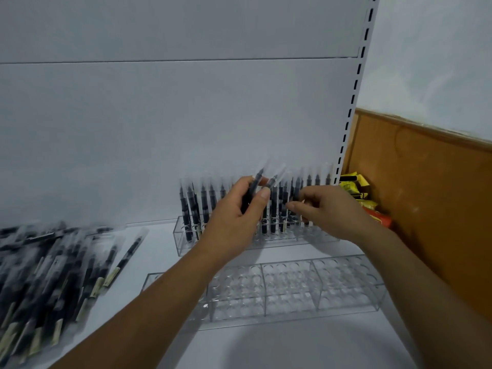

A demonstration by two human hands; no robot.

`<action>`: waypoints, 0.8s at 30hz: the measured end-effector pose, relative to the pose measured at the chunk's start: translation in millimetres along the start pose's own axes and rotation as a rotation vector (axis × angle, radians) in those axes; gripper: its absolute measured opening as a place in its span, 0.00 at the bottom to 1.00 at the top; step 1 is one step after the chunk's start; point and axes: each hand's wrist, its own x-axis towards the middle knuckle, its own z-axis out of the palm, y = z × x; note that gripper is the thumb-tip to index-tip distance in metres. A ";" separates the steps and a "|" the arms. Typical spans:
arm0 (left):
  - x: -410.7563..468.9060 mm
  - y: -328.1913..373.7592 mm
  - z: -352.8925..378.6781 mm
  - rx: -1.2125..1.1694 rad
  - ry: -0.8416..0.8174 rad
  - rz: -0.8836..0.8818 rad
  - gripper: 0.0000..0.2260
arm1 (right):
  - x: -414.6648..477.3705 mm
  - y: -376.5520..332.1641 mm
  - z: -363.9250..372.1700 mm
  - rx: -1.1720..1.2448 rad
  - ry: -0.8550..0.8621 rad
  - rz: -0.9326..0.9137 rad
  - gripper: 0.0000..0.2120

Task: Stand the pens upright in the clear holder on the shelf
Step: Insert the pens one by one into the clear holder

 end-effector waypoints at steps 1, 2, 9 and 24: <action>0.0 0.2 0.1 0.005 -0.003 -0.004 0.08 | -0.2 1.7 0.1 0.024 0.032 0.002 0.13; 0.1 0.4 0.4 0.011 -0.006 -0.006 0.08 | -0.2 3.7 0.5 0.046 0.067 0.005 0.13; 0.0 0.8 1.5 0.018 -0.010 -0.019 0.08 | 2.6 6.4 4.0 0.019 0.124 -0.011 0.14; 0.6 0.8 2.4 0.032 -0.012 -0.021 0.07 | 7.3 4.4 0.0 -0.204 0.102 -0.072 0.13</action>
